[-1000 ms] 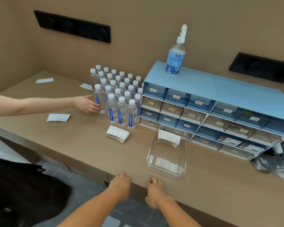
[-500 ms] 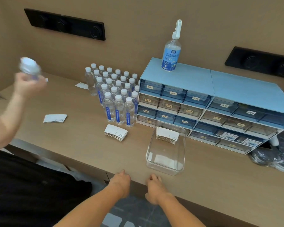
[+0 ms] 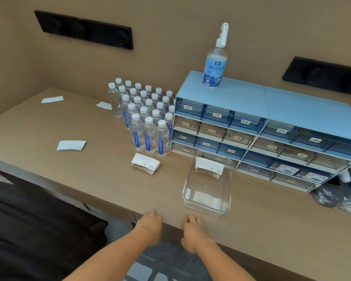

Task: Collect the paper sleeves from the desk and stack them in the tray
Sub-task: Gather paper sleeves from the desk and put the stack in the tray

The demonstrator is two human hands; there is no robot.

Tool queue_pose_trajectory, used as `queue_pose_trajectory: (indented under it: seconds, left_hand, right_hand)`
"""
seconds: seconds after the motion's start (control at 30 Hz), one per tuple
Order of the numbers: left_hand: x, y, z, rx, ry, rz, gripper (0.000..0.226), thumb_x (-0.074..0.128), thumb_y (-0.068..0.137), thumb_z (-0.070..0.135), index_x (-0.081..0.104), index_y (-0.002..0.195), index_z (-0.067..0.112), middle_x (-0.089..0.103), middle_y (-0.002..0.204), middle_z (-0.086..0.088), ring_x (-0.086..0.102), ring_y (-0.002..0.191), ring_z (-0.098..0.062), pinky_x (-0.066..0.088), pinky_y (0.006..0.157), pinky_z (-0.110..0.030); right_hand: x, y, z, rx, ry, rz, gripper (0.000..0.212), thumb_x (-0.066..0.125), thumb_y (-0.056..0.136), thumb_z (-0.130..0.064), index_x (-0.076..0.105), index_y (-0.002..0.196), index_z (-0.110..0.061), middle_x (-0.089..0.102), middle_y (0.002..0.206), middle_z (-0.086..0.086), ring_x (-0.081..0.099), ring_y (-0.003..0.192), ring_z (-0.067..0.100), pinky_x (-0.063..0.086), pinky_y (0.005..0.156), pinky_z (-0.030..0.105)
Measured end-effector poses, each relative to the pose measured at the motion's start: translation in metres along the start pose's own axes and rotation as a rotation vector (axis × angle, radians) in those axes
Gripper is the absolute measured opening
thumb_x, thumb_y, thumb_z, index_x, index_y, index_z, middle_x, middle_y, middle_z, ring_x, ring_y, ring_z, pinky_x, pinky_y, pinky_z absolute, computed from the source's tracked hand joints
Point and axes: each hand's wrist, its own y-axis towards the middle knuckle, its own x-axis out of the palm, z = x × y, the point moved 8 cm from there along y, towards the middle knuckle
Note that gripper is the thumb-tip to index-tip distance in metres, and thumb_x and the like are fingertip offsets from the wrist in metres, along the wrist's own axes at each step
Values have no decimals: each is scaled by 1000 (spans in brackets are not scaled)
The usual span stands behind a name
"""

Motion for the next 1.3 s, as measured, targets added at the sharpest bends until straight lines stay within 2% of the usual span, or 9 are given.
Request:
queue_pose_trajectory:
  seconds: [0.13, 0.3, 0.5, 0.7, 0.83, 1.03, 1.3]
  left_hand:
    - [-1, 1, 0, 2, 7, 3, 41, 58, 92, 17, 50, 131, 7, 37, 135, -13, 41, 127, -33, 46, 104, -44]
    - [-2, 3, -1, 15, 21, -3, 40, 58, 93, 17, 50, 131, 6, 37, 135, -15, 39, 127, -34, 45, 104, -44]
    - [-4, 7, -4, 16, -7, 29, 35, 57, 92, 13, 51, 126, 8, 38, 133, -14, 39, 127, -34, 46, 103, -45]
    - [-1, 12, -5, 47, 27, 66, 42, 55, 91, 12, 44, 131, 8, 40, 133, -15, 38, 125, -34, 43, 106, -42]
    - [5, 11, -6, 57, 47, 91, 45, 56, 89, 10, 41, 131, 9, 40, 132, -14, 40, 121, -34, 43, 104, -40]
    - [3, 9, -12, 55, 16, 85, 44, 59, 89, 12, 43, 130, 8, 40, 131, -13, 44, 119, -34, 47, 101, -44]
    - [-21, 6, -92, -45, -60, 105, 42, 58, 93, 24, 44, 130, 9, 48, 130, -13, 47, 124, -33, 45, 100, -44]
  right_hand:
    - [-3, 3, -3, 31, 3, 7, 25, 53, 91, -15, 56, 114, -6, 34, 132, 6, 33, 124, 29, 42, 104, 41]
    - [-8, 7, -3, 49, -6, 9, 30, 55, 91, -17, 56, 118, -4, 34, 134, 6, 33, 126, 30, 42, 105, 43]
    - [-9, 10, -3, 54, -22, 5, 29, 55, 91, -11, 57, 119, -3, 33, 137, 7, 34, 127, 31, 41, 106, 42]
    - [-10, 10, -3, 73, -26, 8, 34, 54, 90, -7, 57, 123, -1, 34, 138, 8, 35, 127, 31, 42, 105, 42]
    - [-9, 10, -3, 76, 8, 3, 33, 56, 89, -11, 57, 121, -2, 35, 136, 8, 36, 126, 30, 40, 108, 41]
    - [-6, 17, -13, 93, 50, 25, 37, 55, 92, -21, 55, 126, -6, 43, 134, 8, 42, 124, 29, 39, 108, 38]
    - [-25, 50, -81, 22, 49, -82, 49, 56, 91, -25, 51, 133, 0, 47, 139, 15, 44, 132, 32, 40, 110, 34]
